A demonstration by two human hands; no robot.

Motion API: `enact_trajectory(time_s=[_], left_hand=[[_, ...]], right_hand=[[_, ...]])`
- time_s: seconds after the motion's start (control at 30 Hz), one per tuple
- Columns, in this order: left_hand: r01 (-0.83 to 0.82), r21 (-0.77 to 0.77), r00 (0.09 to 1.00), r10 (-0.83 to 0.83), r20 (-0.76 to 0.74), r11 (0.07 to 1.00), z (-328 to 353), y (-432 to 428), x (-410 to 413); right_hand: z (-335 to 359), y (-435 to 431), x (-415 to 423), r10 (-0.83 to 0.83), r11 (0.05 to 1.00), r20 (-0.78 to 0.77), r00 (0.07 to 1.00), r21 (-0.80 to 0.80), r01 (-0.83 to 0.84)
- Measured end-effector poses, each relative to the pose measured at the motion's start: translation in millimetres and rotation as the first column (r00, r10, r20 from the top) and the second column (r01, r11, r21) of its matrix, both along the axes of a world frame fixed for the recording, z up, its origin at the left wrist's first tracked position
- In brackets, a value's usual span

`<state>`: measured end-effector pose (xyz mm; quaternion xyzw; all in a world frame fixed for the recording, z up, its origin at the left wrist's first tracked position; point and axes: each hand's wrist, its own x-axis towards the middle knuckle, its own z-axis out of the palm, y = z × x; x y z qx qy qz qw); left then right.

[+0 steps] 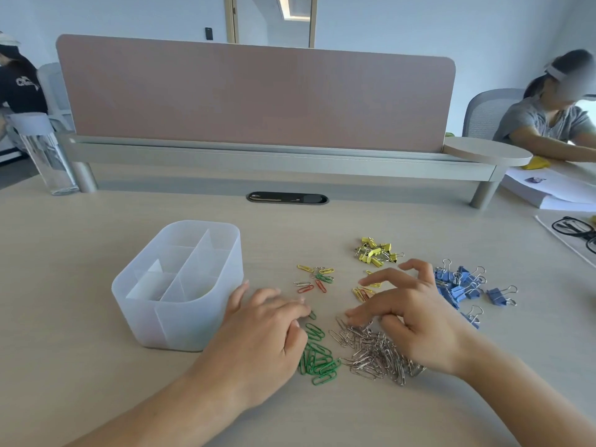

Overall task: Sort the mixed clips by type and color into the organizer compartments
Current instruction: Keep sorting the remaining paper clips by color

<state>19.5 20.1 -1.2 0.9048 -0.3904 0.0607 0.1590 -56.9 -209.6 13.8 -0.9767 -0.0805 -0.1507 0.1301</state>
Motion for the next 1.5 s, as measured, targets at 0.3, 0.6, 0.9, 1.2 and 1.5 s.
enact_trajectory(time_s=[0.3,0.6,0.9,1.2,1.5], left_hand=[[0.099,-0.203,0.994,-0.106,-0.022,0.974,5.0,-1.0,0.6],[0.176,-0.130,0.984,-0.176,0.013,0.976,-3.8,1.0,5.1],[0.096,-0.118,0.995,-0.097,-0.002,0.988,-12.4,-8.7,11.8],[-0.078,-0.098,0.995,0.071,-0.068,0.992,-20.9,-14.2,24.2],[-0.051,-0.127,0.995,0.041,-0.086,0.991,-19.5,-14.2,24.0]], right_hand=[[-12.8,0.1,6.8,-0.062,0.998,0.064,0.996,0.020,0.061],[-10.3,-15.4,8.2,-0.272,0.957,0.167,0.948,0.148,0.248],[-12.9,-20.1,7.7,-0.209,0.978,0.085,0.974,-0.009,0.210],[-14.9,-11.2,10.3,-0.250,0.963,-0.007,0.968,-0.109,0.248],[-21.8,-15.2,15.5,-0.351,0.926,0.066,0.934,-0.125,0.357]])
